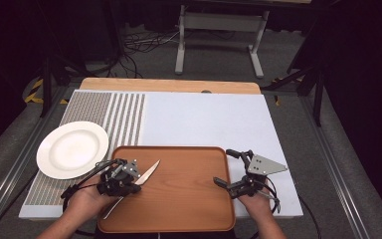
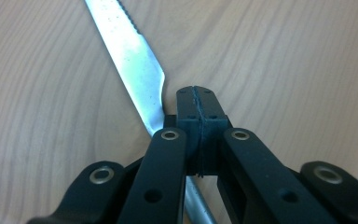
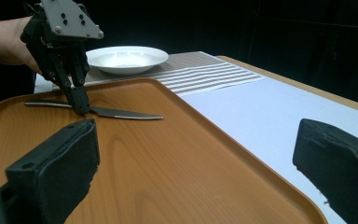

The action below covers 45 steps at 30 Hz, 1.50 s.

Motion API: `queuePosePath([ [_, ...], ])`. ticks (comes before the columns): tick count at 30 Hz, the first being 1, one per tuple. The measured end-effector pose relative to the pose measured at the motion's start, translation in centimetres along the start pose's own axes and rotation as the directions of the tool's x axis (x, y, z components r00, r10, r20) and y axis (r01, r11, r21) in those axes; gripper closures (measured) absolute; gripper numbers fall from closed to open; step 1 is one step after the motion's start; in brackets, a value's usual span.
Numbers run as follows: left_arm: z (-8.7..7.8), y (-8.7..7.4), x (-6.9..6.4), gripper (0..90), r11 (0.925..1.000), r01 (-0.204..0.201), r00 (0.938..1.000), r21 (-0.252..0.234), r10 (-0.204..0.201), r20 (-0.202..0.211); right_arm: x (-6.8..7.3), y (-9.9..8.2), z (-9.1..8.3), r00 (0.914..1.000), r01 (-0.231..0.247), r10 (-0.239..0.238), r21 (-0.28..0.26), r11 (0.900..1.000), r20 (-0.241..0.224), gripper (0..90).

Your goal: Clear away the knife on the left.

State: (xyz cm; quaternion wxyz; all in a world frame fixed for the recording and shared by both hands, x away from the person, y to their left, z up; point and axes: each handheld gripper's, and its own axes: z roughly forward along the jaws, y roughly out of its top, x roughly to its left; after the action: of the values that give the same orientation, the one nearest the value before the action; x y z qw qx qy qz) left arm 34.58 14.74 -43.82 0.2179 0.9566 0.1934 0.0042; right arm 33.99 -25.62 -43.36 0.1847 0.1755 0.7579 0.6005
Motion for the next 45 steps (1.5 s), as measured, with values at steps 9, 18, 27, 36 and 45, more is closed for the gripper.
queuePosePath([
  [9,-0.2,-0.5,0.4,90.0,0.9995,0.028,0.9995,-0.012,-0.028,-0.015,0.0,0.0,0.0,1.0,-0.002,0.002,0.002,1.0,0.001,1.1],
  [18,-0.5,-1.3,1.0,90.0,0.9986,0.05,0.9984,-0.018,-0.05,-0.027,0.0,0.0,0.0,1.0,-0.002,0.002,0.002,1.0,0.001,1.1],
  [27,-1.0,-2.1,1.5,90.0,0.9969,0.077,0.9962,-0.019,-0.077,-0.04,0.0,0.0,0.1,1.0,-0.001,0.001,0.004,1.0,0.0,1.1],
  [36,-1.3,-2.9,1.8,90.0,0.9942,0.104,0.9935,-0.027,-0.105,-0.044,0.0,0.0,0.1,1.0,-0.001,0.001,0.005,1.0,0.0,1.1],
  [45,-1.5,-3.6,2.0,90.0,0.9917,0.123,0.9911,-0.036,-0.125,-0.046,0.0,0.0,0.1,1.0,-0.001,0.001,0.005,1.0,0.0,1.1],
])
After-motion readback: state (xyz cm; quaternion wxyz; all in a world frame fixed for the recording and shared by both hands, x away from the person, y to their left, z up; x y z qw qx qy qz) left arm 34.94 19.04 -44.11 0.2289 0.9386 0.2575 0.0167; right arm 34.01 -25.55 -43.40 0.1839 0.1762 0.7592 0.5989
